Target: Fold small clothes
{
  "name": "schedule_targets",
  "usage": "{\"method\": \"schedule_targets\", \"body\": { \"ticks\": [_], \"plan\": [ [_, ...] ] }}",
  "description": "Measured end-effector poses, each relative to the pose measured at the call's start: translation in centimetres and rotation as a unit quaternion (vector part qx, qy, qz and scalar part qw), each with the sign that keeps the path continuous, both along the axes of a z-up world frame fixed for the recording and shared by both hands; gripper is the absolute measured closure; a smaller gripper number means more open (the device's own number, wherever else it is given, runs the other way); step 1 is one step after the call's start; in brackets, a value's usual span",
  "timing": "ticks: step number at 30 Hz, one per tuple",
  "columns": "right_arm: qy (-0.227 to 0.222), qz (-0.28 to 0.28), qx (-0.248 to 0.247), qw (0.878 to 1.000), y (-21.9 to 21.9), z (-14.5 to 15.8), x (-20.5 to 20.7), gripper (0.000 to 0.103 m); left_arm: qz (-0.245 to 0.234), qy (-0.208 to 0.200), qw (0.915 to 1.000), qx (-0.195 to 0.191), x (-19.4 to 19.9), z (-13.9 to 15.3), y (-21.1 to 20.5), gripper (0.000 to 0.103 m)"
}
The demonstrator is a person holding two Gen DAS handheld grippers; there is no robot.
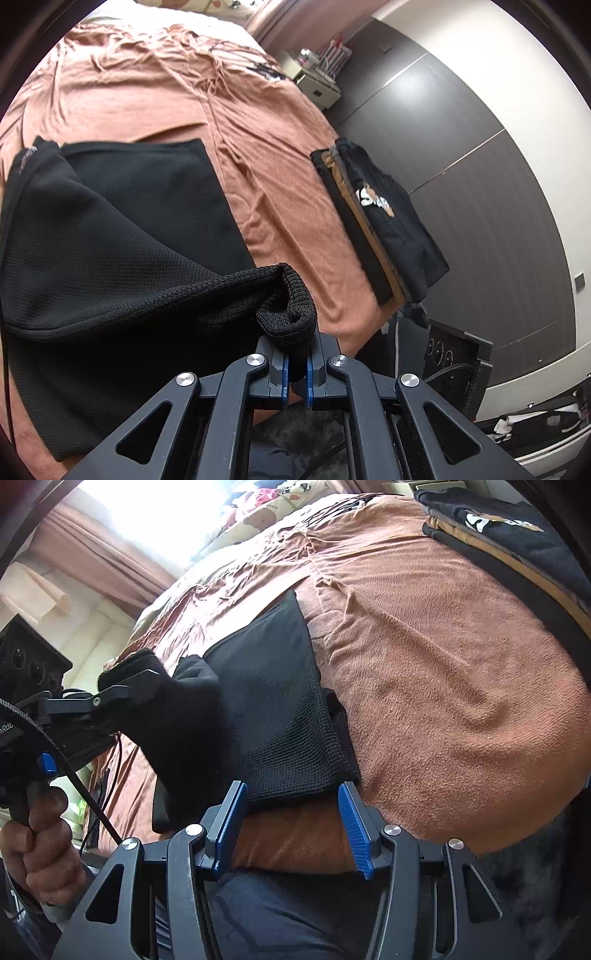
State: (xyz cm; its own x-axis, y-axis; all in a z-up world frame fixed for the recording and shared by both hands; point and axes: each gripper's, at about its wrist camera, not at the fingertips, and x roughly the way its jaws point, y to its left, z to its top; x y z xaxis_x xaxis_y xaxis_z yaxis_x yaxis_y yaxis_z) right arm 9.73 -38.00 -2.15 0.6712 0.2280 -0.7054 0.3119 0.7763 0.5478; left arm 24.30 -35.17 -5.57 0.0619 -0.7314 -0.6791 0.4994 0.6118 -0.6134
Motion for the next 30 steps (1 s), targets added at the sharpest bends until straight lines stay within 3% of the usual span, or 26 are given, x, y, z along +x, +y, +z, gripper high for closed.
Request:
{"method": "schedule_targets", "body": {
  "ticks": [1,3,5,8,19,25,27,30],
  "plan": [
    [0.001,0.001,0.002,1.0,0.1,-0.1,0.1,0.054,-0.005,0.006,0.9999,0.007,0.0,-0.4,-0.4,0.095],
    [0.003,0.004,0.005,1.0,0.3,-0.4,0.2,0.054,-0.019,0.028,0.9993,0.016,0.1,-1.3,-1.0,0.065],
    [0.004,0.007,0.006,1.0,0.6,-0.7,0.5,0.054,-0.006,0.035,0.9993,0.013,0.5,-1.6,-0.2,0.043],
    [0.006,0.009,0.007,1.0,0.7,-1.1,0.8,0.054,0.02,0.02,0.9994,0.022,0.9,-1.5,1.7,0.03],
    [0.014,0.003,0.004,1.0,0.7,-2.6,2.1,0.054,0.122,0.027,0.9902,0.062,4.3,-3.2,10.9,0.029],
    [0.009,0.014,-0.04,0.999,1.3,-2.3,2.7,0.055,0.168,0.045,0.9819,0.076,5.7,-4.8,14.8,0.029],
    [0.009,0.019,-0.061,0.998,1.5,-2.0,2.9,0.061,0.176,0.054,0.9797,0.078,6.2,-5.5,15.6,0.029],
    [0.013,0.019,-0.085,0.996,1.5,-1.7,3.2,0.091,0.187,0.069,0.9768,0.078,6.7,-6.5,16.4,0.029]
  ]
}}
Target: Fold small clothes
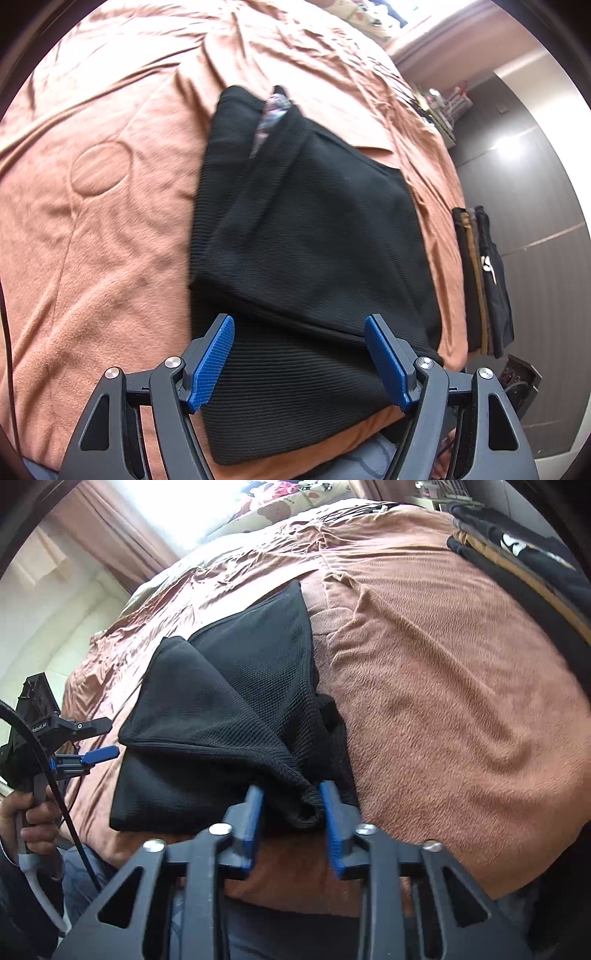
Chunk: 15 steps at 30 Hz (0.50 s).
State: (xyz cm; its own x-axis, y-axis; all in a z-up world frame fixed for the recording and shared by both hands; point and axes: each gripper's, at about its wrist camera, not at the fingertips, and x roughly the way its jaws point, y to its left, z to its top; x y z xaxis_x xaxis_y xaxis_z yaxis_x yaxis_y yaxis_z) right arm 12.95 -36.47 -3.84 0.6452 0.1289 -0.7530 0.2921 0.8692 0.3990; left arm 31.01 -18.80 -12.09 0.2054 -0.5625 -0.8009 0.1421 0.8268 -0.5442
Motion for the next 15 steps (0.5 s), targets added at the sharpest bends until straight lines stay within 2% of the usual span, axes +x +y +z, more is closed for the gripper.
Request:
{"method": "schedule_targets", "body": {
  "ticks": [3,8,15],
  "plan": [
    [-0.013,0.005,-0.001,1.0,0.0,0.8,-0.2,0.098,0.003,0.013,0.9999,-0.01,0.2,-0.8,0.0,0.029],
    [-0.018,0.006,-0.001,1.0,0.0,1.8,-1.4,0.098,-0.009,0.018,0.9996,-0.019,0.4,-1.3,-1.2,0.029],
    [-0.01,-0.006,0.035,0.999,-1.1,0.9,-2.3,0.098,-0.006,0.017,0.9997,-0.017,1.0,-2.1,-1.9,0.029]
  ]
}}
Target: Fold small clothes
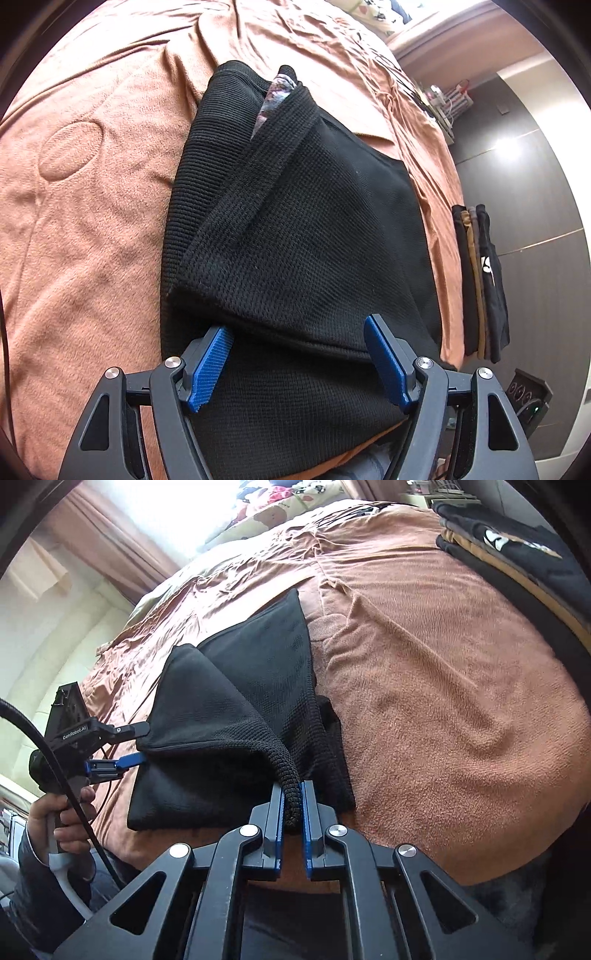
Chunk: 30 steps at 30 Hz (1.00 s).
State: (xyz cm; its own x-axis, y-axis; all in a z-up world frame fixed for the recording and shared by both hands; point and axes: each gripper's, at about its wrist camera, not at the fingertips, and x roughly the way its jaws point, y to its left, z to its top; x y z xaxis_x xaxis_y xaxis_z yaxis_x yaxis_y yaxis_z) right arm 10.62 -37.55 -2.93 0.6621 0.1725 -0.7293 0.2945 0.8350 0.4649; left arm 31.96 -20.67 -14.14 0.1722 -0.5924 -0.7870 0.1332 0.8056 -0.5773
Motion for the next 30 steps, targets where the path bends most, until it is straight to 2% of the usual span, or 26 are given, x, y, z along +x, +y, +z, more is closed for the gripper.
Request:
{"method": "schedule_targets", "body": {
  "ticks": [2,4,6,8,9,12,22,30],
  "plan": [
    [0.007,-0.003,0.011,1.0,-0.3,-0.6,0.2,0.098,0.005,0.0,1.0,0.001,0.3,-0.2,-0.1,0.029],
    [0.008,-0.008,0.022,1.0,-0.5,-0.9,0.4,0.097,0.01,-0.003,0.9999,0.006,0.6,-0.1,-0.1,0.037],
    [0.004,-0.009,0.023,1.0,-0.6,-0.9,0.4,0.097,0.015,-0.013,0.9997,0.013,0.9,0.3,-0.2,0.062],
    [0.004,-0.005,0.019,1.0,-0.5,-0.8,0.5,0.097,0.021,-0.032,0.9993,0.006,1.3,1.1,-0.2,0.082],
    [0.003,-0.003,0.017,1.0,-0.5,-0.7,0.5,0.097,0.02,-0.038,0.9991,0.001,1.5,1.4,-0.2,0.086],
    [0.002,0.005,0.009,1.0,-0.3,-0.8,0.6,0.096,0.012,-0.058,0.9982,-0.007,2.2,2.7,-0.9,0.09],
    [-0.011,0.013,0.021,1.0,-0.6,-1.3,0.1,0.097,-0.038,-0.105,0.9935,-0.024,6.1,7.1,-6.7,0.091],
    [-0.021,0.009,0.035,0.999,-0.9,-1.8,-0.2,0.097,-0.076,-0.123,0.9892,-0.025,9.0,8.6,-12.2,0.092]
  ]
}}
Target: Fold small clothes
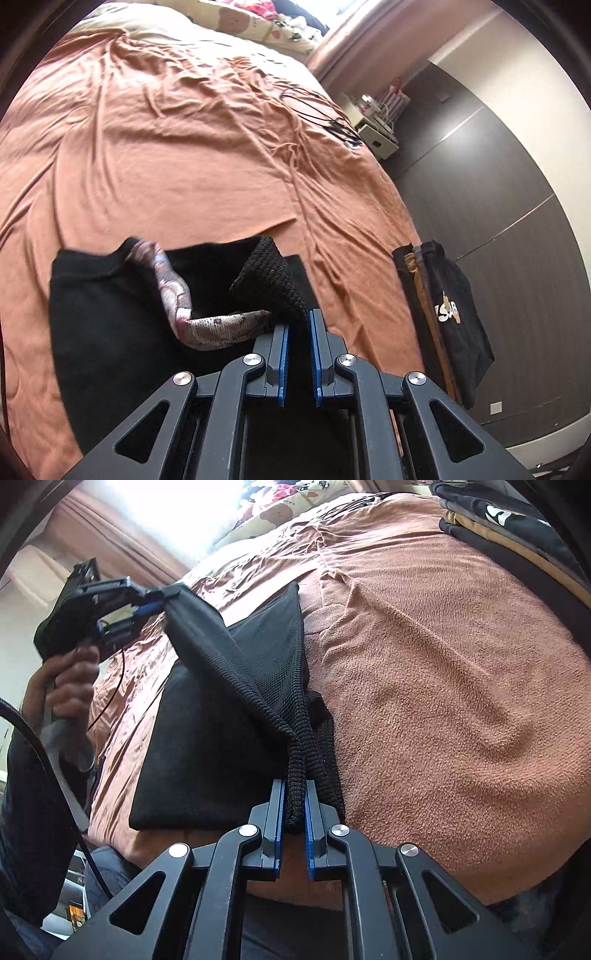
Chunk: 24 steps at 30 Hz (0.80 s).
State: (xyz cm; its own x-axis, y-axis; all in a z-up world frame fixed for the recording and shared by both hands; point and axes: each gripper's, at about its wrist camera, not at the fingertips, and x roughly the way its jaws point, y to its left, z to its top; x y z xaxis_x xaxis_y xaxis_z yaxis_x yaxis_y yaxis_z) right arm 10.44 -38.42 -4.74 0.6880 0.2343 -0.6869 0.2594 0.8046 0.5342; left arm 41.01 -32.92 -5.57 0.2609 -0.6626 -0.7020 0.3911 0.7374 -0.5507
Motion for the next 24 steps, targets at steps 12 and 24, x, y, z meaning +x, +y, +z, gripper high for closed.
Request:
{"method": "schedule_targets", "body": {
  "ticks": [12,24],
  "plan": [
    [-0.002,-0.005,0.015,1.0,-0.4,-0.6,0.0,0.097,-0.016,-0.012,0.9997,0.013,3.3,0.5,-4.9,0.08],
    [-0.007,-0.017,0.027,0.999,-0.7,-0.3,-0.8,0.097,0.006,0.008,0.9977,0.066,1.1,-2.0,1.6,0.075]
  ]
}}
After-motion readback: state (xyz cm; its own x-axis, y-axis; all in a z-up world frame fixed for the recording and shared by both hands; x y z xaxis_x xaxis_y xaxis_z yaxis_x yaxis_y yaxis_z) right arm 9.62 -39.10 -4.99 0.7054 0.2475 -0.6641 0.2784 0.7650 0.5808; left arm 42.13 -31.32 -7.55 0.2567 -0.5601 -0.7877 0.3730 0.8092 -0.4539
